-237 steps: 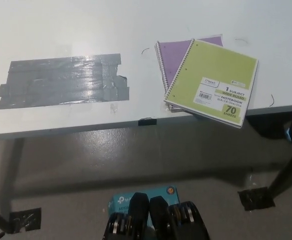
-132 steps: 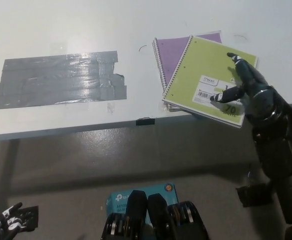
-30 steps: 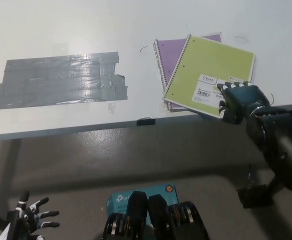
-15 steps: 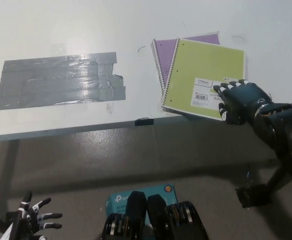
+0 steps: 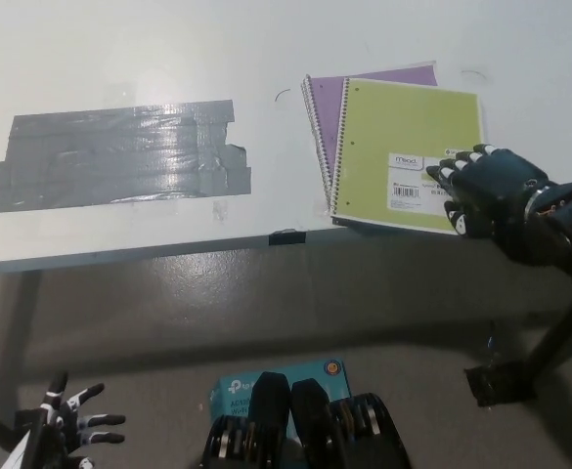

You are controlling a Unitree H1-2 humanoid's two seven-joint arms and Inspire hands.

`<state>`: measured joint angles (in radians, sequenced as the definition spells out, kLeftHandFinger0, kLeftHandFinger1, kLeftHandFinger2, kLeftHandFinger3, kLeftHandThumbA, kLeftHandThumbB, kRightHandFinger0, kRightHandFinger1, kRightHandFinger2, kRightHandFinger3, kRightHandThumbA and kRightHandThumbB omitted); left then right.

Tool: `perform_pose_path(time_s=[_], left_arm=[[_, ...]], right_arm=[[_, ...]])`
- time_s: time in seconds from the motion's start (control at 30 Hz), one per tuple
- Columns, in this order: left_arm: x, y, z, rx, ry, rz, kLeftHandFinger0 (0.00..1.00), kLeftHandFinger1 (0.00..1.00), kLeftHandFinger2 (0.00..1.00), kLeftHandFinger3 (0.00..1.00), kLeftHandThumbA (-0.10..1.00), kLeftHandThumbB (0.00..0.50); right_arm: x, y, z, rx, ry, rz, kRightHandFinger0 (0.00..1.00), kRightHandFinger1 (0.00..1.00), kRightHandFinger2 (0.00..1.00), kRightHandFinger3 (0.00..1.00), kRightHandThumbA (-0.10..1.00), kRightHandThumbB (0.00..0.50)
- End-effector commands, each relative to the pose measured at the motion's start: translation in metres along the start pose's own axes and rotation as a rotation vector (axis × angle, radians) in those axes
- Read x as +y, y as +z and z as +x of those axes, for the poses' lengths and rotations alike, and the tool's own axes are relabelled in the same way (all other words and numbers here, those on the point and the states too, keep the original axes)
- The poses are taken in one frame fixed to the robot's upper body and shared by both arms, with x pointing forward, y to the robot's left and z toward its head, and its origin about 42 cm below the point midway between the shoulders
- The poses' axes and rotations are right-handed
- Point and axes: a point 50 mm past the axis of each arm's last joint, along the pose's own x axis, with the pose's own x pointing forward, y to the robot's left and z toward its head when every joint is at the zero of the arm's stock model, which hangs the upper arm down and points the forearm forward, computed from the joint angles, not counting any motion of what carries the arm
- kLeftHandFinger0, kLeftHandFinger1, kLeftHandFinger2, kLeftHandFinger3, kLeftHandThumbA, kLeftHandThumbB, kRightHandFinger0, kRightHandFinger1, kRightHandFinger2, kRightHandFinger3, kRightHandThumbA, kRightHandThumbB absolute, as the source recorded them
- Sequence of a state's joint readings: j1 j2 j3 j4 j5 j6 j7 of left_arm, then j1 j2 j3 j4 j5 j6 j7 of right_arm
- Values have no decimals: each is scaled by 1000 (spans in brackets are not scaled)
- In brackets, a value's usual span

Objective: The robot uses its right hand to align two notebooks stacked together until they are fully overlapped

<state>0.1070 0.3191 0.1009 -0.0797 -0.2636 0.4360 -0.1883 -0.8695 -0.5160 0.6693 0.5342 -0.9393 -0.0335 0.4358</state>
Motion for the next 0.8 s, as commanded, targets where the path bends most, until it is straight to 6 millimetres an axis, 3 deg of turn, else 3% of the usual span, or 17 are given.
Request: perform_pose_path(time_s=[0.0, 0.2, 0.23, 0.33, 0.43, 0.77], left_arm=[[0, 5, -2, -45, -31, 45, 516, 566, 625, 898, 1000, 350], [0, 6, -2, -40, -27, 48, 580, 578, 614, 890, 1000, 365], [0, 6, -2, -37, -25, 44, 506, 556, 611, 878, 1000, 354], [0, 6, -2, -34, -22, 48, 479, 535, 597, 875, 1000, 350], [-1, 3, -2, -32, -28, 55, 603, 575, 607, 890, 1000, 348], [-6, 2, -3, -32, -33, 38, 543, 540, 558, 860, 1000, 348]], right_arm=[[-7, -15, -6, -9, 8, -133, 1000, 1000, 1000, 1000, 1000, 456], [-9, -18, -5, -8, -15, -226, 1000, 1000, 1000, 1000, 1000, 465], [-9, -18, -3, 5, -24, -218, 1000, 1000, 1000, 1000, 1000, 479], [-11, -12, -2, 23, -35, -179, 1000, 1000, 1000, 1000, 1000, 487], [-13, -1, 2, 63, -69, -121, 1000, 1000, 1000, 1000, 1000, 437], [-26, 7, 6, 102, -96, -167, 1000, 1000, 1000, 1000, 1000, 434]])
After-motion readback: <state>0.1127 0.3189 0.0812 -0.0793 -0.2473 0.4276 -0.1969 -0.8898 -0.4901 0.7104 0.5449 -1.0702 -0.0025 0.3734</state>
